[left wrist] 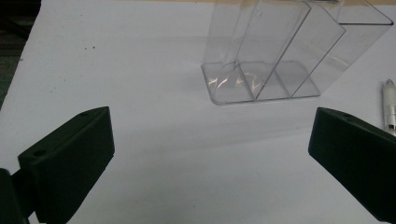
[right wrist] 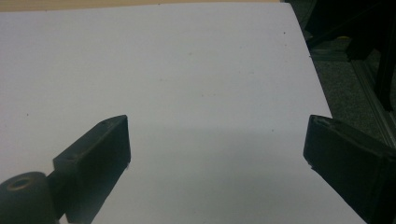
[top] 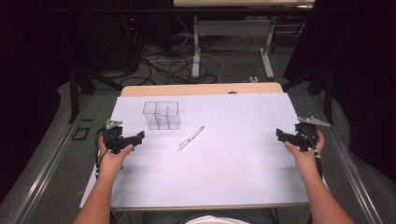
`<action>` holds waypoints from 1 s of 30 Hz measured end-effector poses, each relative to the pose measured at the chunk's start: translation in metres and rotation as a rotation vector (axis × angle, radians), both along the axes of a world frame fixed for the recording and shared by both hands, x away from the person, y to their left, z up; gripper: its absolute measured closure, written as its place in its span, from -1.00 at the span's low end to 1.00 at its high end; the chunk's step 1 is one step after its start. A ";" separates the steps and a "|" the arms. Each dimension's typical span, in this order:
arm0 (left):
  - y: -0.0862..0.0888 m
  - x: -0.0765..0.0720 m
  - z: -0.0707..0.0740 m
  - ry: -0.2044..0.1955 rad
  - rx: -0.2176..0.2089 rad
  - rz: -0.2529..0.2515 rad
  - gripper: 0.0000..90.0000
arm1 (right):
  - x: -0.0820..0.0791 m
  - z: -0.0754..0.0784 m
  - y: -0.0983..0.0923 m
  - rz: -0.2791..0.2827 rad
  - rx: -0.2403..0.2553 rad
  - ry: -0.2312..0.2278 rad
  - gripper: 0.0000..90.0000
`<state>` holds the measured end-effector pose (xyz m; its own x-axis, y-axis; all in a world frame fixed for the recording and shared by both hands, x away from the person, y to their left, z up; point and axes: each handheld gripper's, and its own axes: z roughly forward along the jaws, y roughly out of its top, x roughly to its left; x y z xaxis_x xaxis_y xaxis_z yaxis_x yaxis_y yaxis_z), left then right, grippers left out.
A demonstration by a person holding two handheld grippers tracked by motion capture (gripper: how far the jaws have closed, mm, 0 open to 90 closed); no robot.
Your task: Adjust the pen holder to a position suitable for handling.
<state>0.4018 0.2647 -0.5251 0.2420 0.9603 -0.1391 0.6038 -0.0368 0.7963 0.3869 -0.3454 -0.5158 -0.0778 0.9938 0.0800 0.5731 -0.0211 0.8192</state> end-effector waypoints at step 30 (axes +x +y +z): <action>-0.009 0.039 0.050 -0.011 0.019 0.018 0.05 | 0.003 -0.006 0.014 0.033 -0.026 0.020 -0.68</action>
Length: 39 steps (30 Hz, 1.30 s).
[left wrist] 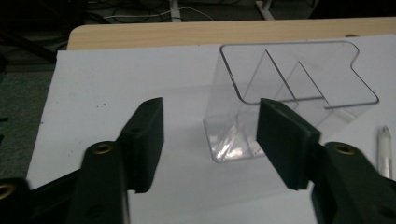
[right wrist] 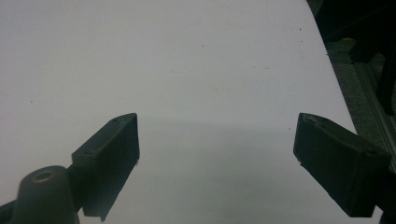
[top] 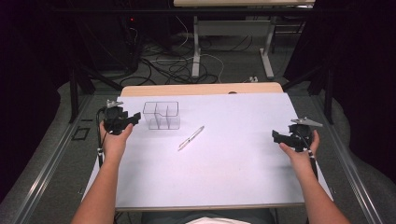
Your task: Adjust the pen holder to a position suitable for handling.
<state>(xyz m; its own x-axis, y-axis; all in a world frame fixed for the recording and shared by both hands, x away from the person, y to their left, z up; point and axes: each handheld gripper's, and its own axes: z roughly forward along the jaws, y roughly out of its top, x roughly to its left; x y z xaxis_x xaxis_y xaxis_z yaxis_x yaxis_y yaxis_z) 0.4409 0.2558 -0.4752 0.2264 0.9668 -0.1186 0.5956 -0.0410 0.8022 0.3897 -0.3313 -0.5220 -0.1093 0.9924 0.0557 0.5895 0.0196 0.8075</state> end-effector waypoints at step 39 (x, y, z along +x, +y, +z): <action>-0.030 0.059 0.004 0.223 0.051 0.036 1.00 | -0.001 -0.004 -0.004 -0.003 0.070 0.032 -0.67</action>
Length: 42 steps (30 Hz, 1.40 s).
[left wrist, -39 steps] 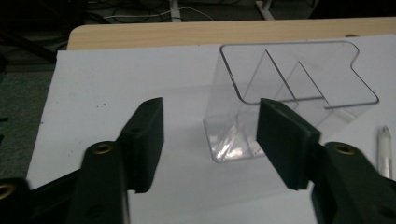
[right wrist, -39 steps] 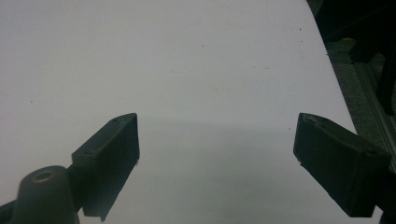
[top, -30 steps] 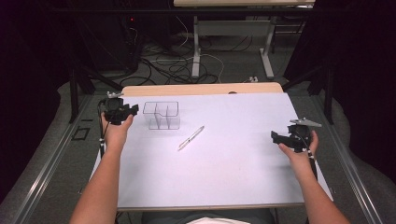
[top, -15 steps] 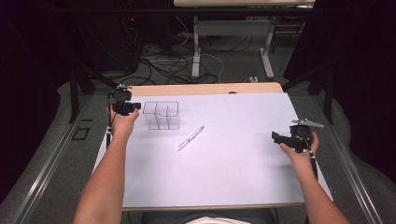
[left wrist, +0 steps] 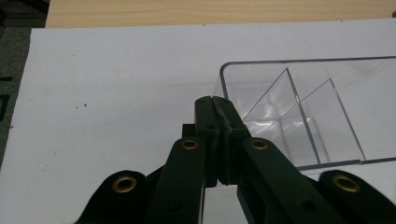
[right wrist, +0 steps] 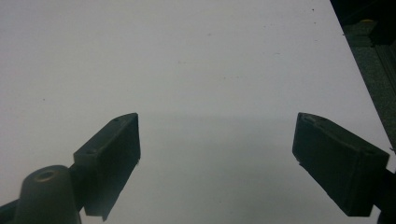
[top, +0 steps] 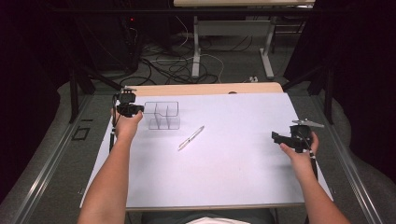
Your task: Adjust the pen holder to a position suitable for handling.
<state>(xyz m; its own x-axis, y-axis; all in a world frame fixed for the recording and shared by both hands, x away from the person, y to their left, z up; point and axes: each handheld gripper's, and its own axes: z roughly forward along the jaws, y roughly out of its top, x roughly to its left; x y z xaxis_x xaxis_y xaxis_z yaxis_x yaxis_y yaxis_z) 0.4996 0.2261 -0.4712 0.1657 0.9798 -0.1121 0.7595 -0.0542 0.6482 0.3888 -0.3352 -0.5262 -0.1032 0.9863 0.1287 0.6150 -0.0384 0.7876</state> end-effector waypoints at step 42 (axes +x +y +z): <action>-0.051 -0.007 -0.006 -0.016 -0.081 -0.027 1.00 | 0.002 -0.001 0.003 0.024 -0.002 0.005 -0.66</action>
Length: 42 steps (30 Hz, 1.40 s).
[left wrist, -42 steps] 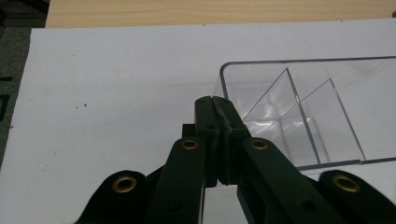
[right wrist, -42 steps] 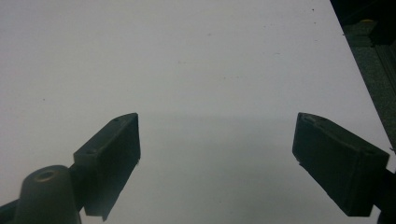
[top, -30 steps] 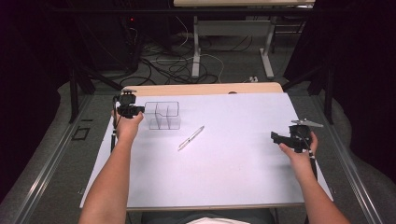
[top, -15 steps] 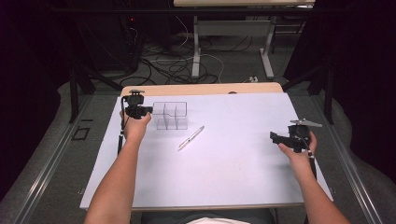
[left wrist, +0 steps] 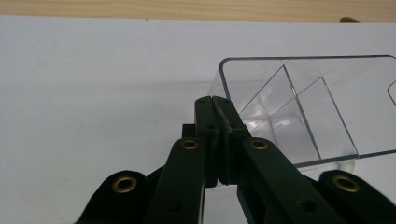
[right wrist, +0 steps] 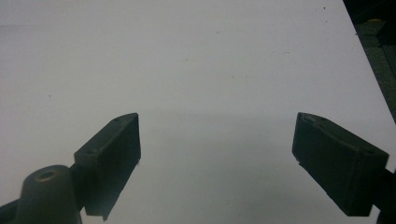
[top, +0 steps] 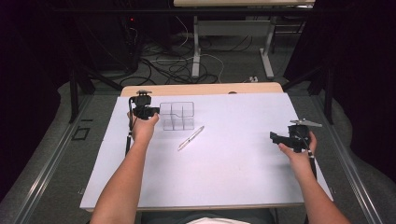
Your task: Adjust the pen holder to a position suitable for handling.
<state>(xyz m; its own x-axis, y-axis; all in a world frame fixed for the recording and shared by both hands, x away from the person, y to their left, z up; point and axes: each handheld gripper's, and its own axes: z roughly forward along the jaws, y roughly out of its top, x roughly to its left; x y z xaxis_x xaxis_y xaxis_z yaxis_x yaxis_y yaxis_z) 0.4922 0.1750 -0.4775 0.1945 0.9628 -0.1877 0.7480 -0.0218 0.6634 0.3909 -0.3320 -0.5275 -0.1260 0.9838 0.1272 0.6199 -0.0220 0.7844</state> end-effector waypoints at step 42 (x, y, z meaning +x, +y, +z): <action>0.003 -0.036 0.035 -0.132 -0.182 -0.190 0.23 | -0.002 0.000 -0.001 -0.001 0.005 0.001 -0.66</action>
